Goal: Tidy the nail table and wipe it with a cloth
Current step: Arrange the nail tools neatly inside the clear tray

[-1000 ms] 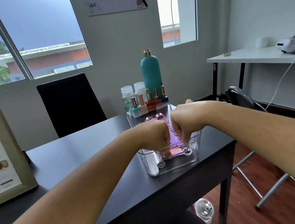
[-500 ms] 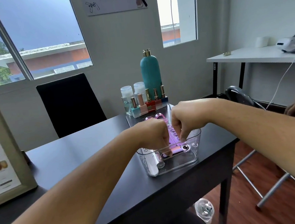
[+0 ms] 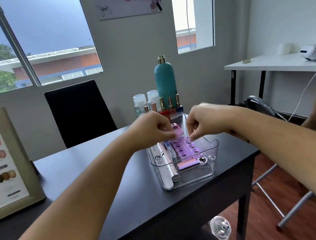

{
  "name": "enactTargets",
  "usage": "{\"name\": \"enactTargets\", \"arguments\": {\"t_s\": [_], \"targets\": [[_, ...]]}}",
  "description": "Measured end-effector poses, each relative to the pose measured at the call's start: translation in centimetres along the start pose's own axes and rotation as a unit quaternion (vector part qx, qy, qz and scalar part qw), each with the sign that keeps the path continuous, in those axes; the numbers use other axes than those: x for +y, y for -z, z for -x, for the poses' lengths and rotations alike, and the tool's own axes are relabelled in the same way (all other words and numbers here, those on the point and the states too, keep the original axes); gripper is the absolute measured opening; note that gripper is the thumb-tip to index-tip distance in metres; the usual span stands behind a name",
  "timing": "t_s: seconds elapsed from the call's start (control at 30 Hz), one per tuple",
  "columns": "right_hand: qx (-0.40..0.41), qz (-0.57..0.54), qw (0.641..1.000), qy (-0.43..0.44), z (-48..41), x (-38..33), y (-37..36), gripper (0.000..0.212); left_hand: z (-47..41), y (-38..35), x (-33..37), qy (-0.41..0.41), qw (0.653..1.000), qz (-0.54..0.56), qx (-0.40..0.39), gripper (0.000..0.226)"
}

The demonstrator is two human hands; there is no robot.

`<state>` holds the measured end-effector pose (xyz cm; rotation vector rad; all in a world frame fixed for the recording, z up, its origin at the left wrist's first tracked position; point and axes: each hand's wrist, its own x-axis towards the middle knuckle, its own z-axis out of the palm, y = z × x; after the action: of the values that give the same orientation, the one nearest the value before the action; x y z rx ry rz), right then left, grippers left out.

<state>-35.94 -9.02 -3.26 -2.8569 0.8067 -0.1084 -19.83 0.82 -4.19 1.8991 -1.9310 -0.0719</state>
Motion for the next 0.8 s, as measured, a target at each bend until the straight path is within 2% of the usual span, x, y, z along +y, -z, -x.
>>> {"name": "enactTargets", "arguments": {"t_s": [0.07,0.13,0.23,0.3,0.37,0.43,0.53,0.7,0.8], "targets": [[0.073,-0.056,0.996,-0.002,0.6,0.5,0.1,0.013,1.4,0.6,-1.1,0.029,0.988,0.066,0.133,0.007],[0.117,-0.162,0.980,-0.005,1.8,1.1,-0.3,0.022,3.5,0.1,-2.0,0.063,0.972,0.158,0.164,0.020],[0.115,-0.313,0.943,-0.001,4.1,1.8,-2.4,0.058,6.8,-2.2,-3.0,0.112,0.945,0.289,0.102,0.082],[0.090,-0.374,0.923,0.014,5.2,1.8,-4.2,0.078,8.6,-3.6,-3.5,0.118,0.932,0.340,0.048,0.108],[0.070,-0.426,0.902,0.027,5.9,1.7,-5.7,0.108,9.7,-4.7,-3.6,0.106,0.924,0.368,0.000,0.118],[0.069,-0.445,0.892,0.028,6.0,1.4,-7.0,0.129,10.2,-5.4,-3.3,0.099,0.922,0.374,-0.012,0.113],[0.121,-0.466,0.876,0.008,5.9,1.1,-8.3,0.131,10.5,-5.8,-2.9,0.099,0.920,0.379,0.014,0.089],[0.158,-0.485,0.860,-0.022,4.9,1.9,-9.7,0.118,9.8,-5.9,-3.1,0.114,0.913,0.388,0.043,0.101],[0.165,-0.510,0.844,-0.032,3.8,2.5,-10.0,0.121,8.7,-6.1,-3.4,0.138,0.921,0.362,0.049,0.113]]}}
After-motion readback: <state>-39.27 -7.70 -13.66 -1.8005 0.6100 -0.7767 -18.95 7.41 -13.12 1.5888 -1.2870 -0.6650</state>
